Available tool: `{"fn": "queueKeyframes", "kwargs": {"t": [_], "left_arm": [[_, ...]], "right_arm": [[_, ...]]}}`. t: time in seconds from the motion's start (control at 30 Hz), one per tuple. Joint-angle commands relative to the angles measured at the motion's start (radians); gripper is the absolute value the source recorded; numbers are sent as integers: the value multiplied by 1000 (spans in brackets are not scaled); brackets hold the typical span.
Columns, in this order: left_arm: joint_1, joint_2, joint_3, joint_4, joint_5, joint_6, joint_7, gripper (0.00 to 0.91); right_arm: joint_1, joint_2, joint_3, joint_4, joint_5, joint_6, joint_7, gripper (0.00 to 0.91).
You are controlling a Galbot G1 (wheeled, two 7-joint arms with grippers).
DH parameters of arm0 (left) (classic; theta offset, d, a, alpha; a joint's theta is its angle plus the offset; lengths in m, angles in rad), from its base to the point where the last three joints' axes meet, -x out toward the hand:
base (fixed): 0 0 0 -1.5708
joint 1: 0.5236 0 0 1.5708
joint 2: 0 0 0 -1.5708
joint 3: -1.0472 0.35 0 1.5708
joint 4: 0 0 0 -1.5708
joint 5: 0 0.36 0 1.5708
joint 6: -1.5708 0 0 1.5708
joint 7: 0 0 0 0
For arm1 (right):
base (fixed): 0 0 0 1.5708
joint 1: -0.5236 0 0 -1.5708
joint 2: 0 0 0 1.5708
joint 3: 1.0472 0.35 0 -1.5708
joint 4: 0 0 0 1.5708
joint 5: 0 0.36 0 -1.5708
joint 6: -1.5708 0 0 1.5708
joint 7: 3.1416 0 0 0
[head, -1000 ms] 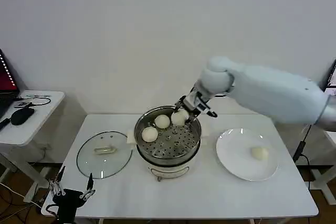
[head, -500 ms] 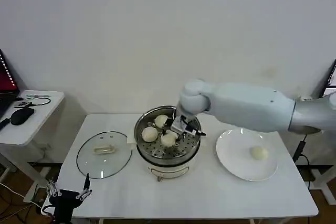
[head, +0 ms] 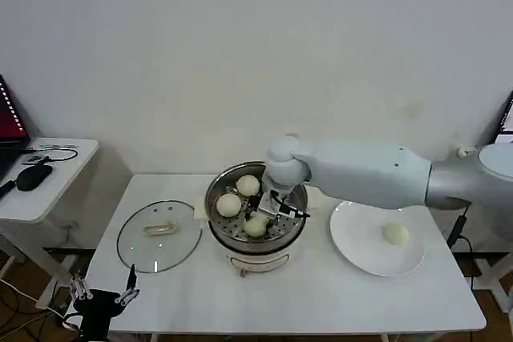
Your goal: Take steamed baozi put them in steamer then cover it.
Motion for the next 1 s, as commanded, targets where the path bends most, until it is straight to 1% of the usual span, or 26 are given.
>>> {"fn": "queueKeyframes", "kwargs": {"t": [0.03,0.3,0.37,0.47,0.53,0.57,0.6,0.63,0.7,0.73,0.77,0.8,0.87,0.9,0.97,1.0], "left_arm": [[2,-1,1,-3,-2,2,2,907],[-1,0,6,-3,0,5,3,907],[-2,4,6,-4,-2,5,4,907],[-12,16,0,-1,-11,10,7,907],[-18,23,-3,1,-15,13,9,907],[-20,27,-2,2,-16,13,9,907],[-20,30,-1,4,-16,13,9,907],[-19,35,1,6,-16,12,9,907],[-18,44,6,11,-16,11,10,907],[-19,49,9,13,-18,11,10,907],[-22,55,12,15,-19,12,11,907],[-25,60,14,16,-20,12,11,907],[-34,69,20,19,-23,13,12,907],[-38,73,27,20,-25,13,12,907],[-43,78,37,21,-26,12,13,907],[-44,80,42,21,-26,12,13,907]], "right_arm": [[-2,6,-6,-4,-13,15,6,907],[21,-15,28,6,6,21,14,907],[33,-32,46,12,16,16,14,907],[60,-79,84,20,11,-17,19,907],[71,-112,121,9,-9,-60,41,907],[73,-140,149,2,-35,-140,69,907],[75,-167,165,2,-61,-205,79,907],[82,-193,179,-1,-90,-256,74,907],[98,-244,195,-15,-129,-296,58,907],[105,-269,195,-19,-115,-339,58,907],[114,-299,189,-22,-80,-356,55,907],[121,-327,183,-22,-57,-389,44,907],[124,-406,175,-18,-44,-410,16,907],[123,-443,168,-14,-32,-418,11,907],[106,-533,154,1,29,-447,-14,907],[94,-577,155,5,34,-447,-23,907]]}}
